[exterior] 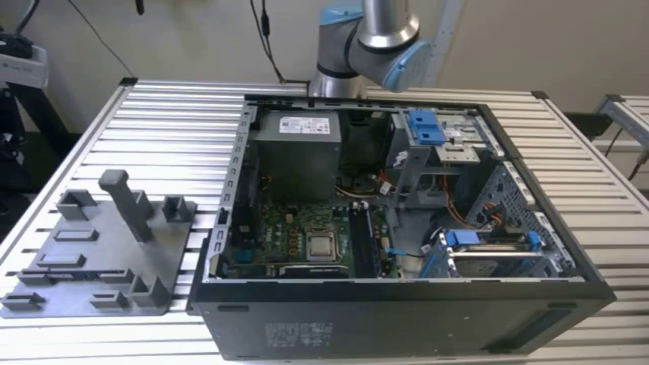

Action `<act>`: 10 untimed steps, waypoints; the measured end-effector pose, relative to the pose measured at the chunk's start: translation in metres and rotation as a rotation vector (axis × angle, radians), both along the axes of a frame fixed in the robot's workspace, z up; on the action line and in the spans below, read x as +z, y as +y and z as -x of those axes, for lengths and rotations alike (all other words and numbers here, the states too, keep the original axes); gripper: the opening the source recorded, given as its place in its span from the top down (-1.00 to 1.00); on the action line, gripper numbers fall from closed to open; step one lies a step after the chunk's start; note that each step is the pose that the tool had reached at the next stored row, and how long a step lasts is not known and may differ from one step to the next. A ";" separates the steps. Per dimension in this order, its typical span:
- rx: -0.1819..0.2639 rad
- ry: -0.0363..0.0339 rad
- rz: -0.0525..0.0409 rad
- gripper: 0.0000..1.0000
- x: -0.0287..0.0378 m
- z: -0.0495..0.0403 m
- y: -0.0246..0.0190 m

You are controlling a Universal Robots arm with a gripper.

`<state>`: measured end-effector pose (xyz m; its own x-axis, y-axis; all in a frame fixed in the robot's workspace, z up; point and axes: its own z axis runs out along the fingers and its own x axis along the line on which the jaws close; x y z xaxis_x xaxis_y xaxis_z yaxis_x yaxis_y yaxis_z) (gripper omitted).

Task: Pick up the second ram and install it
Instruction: 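Pick up the second ram and move it above second insertion slot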

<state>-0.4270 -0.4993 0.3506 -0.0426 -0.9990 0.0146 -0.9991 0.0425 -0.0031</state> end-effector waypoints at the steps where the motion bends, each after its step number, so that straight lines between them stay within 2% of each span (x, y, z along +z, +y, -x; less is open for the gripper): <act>1: 0.000 0.0001 0.0000 0.04 -0.0018 0.0000 0.0000; 4: 0.000 -0.0005 -0.0015 0.04 -0.0071 0.0000 0.0000; 7: 0.000 -0.0025 -0.0116 0.04 -0.0085 0.0000 0.0001; 10: 0.000 -0.0027 -0.0105 0.04 -0.0089 0.0000 0.0000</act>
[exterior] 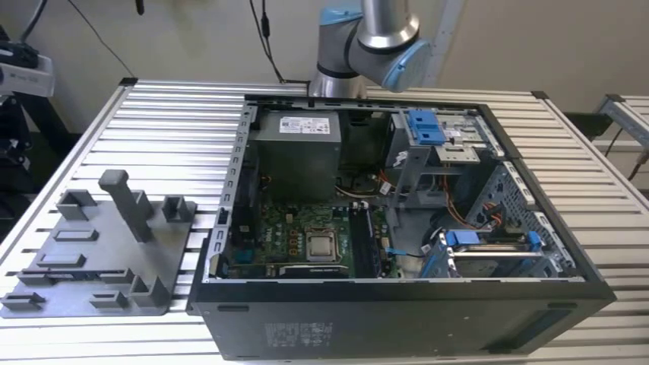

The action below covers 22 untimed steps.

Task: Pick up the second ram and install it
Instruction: 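Pick up the second ram and move it above second insertion slot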

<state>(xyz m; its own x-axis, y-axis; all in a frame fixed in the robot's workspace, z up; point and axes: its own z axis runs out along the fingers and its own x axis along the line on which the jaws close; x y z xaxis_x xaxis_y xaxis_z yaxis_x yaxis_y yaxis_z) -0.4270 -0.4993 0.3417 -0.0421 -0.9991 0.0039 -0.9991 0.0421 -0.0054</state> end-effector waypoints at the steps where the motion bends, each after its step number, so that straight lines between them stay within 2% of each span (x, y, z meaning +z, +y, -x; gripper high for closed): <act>1: 0.000 0.0001 0.0026 0.04 -0.0005 0.0000 -0.0001; 10: 0.000 0.0001 0.0201 0.04 -0.0093 0.0001 0.0000; 22: 0.000 0.0014 0.0505 0.04 -0.0225 -0.0001 0.0000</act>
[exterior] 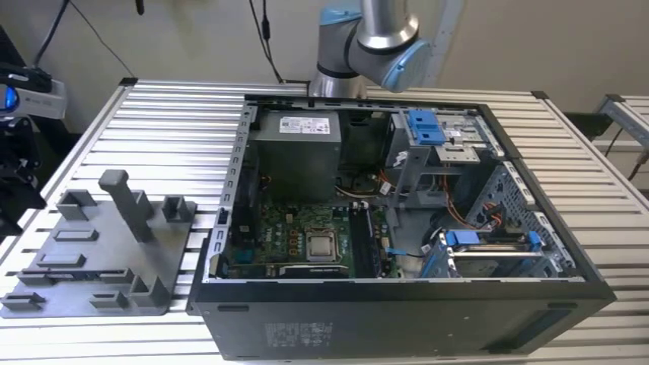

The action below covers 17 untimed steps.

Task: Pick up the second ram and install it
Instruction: 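Pick up the second ram and move it above second insertion slot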

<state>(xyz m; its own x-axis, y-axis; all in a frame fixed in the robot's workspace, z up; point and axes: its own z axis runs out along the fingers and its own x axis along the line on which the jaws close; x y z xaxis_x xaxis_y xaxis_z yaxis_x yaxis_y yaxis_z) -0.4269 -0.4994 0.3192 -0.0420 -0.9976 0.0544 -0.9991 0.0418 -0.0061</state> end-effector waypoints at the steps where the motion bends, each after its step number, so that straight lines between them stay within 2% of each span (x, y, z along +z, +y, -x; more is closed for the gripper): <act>1: 0.000 0.0002 0.0028 0.04 -0.0010 0.0000 0.0000; 17: 0.000 0.0035 0.0352 0.04 -0.0209 -0.0013 0.0000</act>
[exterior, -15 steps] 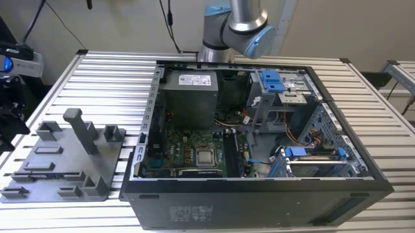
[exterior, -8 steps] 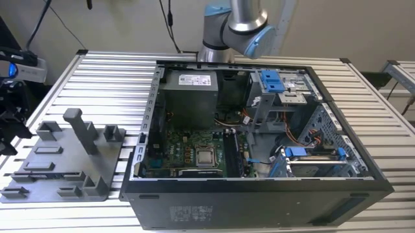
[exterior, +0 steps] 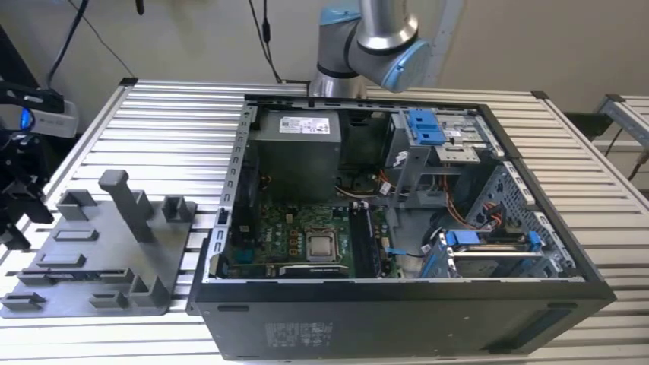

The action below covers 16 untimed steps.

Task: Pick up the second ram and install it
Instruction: 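Pick up the second ram and move it above second insertion slot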

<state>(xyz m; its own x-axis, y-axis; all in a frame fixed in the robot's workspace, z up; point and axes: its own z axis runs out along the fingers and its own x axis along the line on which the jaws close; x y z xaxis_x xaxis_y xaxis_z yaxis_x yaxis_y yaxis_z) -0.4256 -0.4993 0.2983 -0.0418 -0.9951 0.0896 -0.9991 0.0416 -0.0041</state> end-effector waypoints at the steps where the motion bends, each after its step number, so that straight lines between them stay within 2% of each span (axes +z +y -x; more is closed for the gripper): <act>1: 0.000 0.0001 0.0030 0.04 -0.0011 0.0000 0.0000; 6: 0.000 0.0007 0.0173 0.04 -0.0063 0.0000 0.0000; 14: 0.000 0.0010 0.0179 0.04 -0.0152 0.0000 0.0000; 16: 0.000 0.0029 0.0185 0.04 -0.0167 0.0000 0.0000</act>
<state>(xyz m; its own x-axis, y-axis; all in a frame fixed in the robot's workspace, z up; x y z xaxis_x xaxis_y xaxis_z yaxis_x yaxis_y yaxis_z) -0.4256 -0.4993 0.2815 -0.0415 -0.9933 0.1081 -0.9991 0.0416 -0.0020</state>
